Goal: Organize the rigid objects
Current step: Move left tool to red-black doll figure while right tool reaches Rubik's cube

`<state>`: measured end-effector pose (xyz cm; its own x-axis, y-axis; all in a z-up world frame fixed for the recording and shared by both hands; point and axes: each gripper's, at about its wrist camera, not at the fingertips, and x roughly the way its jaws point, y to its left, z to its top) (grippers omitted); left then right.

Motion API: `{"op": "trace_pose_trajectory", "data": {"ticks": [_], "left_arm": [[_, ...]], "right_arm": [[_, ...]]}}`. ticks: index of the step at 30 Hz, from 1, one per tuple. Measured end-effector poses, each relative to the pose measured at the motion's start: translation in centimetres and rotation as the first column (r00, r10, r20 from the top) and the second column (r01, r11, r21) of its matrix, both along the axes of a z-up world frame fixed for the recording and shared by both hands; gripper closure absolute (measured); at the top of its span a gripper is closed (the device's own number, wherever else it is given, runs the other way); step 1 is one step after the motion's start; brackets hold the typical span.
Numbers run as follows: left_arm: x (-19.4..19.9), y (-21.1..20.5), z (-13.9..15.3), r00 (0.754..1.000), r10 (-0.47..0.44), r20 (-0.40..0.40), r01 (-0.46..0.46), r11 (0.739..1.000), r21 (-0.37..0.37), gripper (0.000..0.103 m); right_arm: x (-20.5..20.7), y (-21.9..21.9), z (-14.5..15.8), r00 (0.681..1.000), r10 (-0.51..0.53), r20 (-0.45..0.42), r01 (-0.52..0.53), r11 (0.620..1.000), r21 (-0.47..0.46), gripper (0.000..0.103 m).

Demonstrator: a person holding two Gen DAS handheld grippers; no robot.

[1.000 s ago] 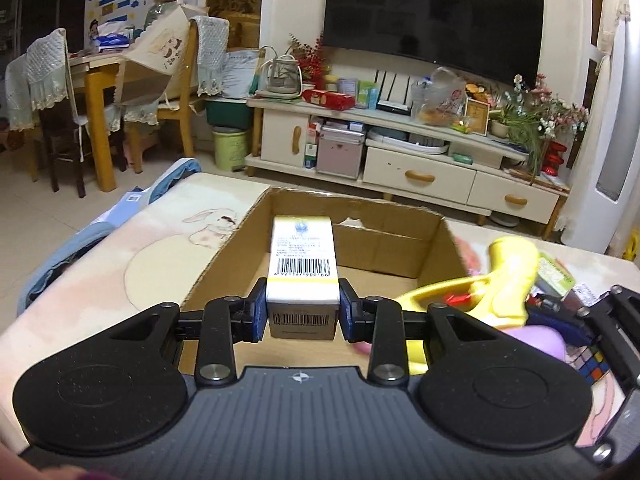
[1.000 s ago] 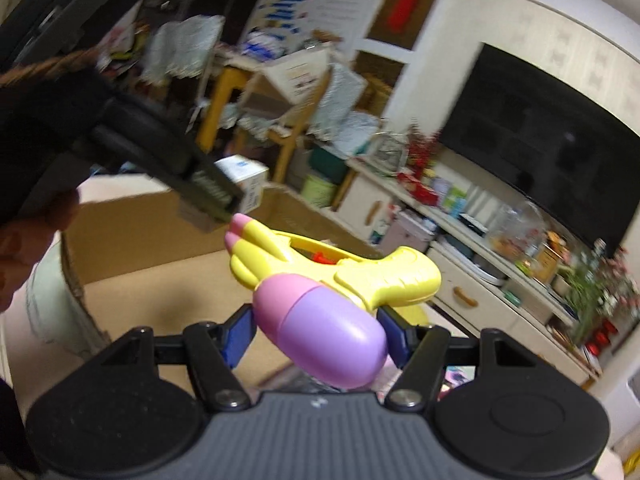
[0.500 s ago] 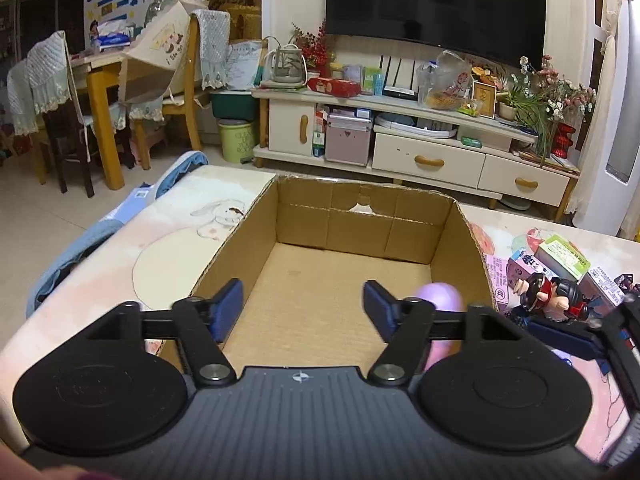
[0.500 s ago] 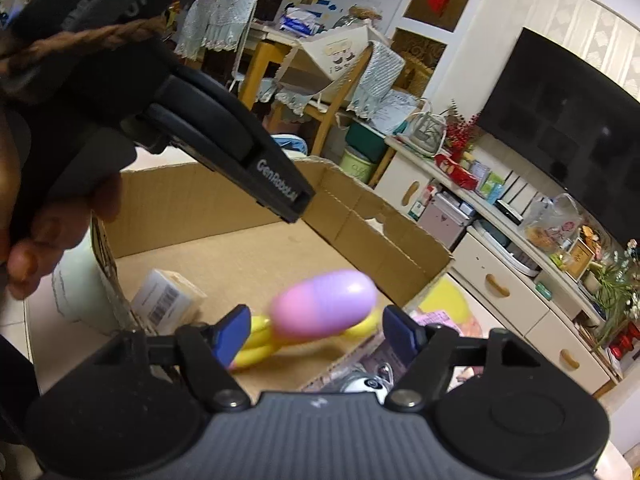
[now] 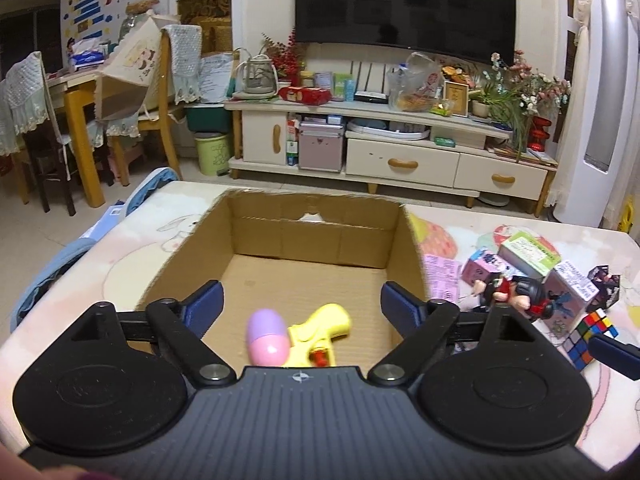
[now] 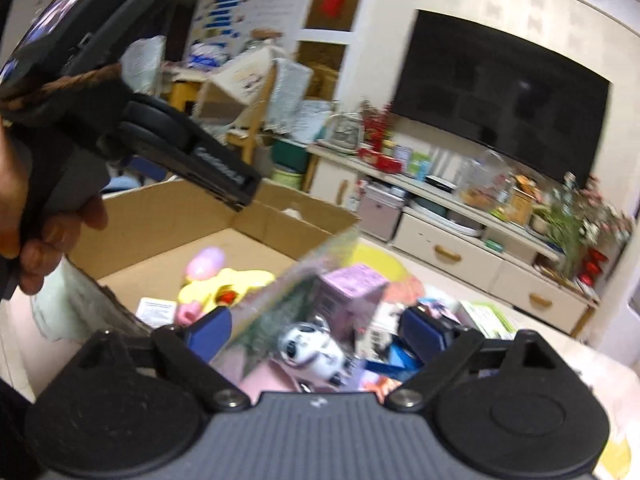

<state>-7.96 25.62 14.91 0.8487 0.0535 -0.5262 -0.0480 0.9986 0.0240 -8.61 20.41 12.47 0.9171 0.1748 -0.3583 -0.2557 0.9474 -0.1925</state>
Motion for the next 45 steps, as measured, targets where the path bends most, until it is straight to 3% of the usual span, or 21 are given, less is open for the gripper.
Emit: {"op": "trace_pose_trajectory", "data": {"ticks": [8,26,37,45], "left_arm": [[-0.2,-0.5,-0.2,0.997,-0.070,0.010,0.070,0.997,-0.019,0.000],[0.3,-1.1,-0.7,0.975,-0.220,-0.008,0.220,0.975,0.000,0.000],[1.9,-2.4,-1.5,0.943,-0.332,-0.024,0.331,0.943,-0.043,0.000],[4.3,-4.9,-3.3,0.888,-0.456,-0.060,0.455,0.890,-0.037,0.000]], "right_arm": [[-0.5,-4.6,-0.6,0.992,-0.125,-0.010,0.126,0.985,0.119,0.004],[-0.9,-11.1,-3.2,0.954,-0.300,-0.003,0.297,0.944,0.143,0.004],[1.5,-15.2,-5.4,0.934,-0.348,-0.082,0.357,0.922,0.150,0.003],[3.5,-16.5,-6.6,0.936,-0.329,-0.129,0.346,0.927,0.146,0.001]]}}
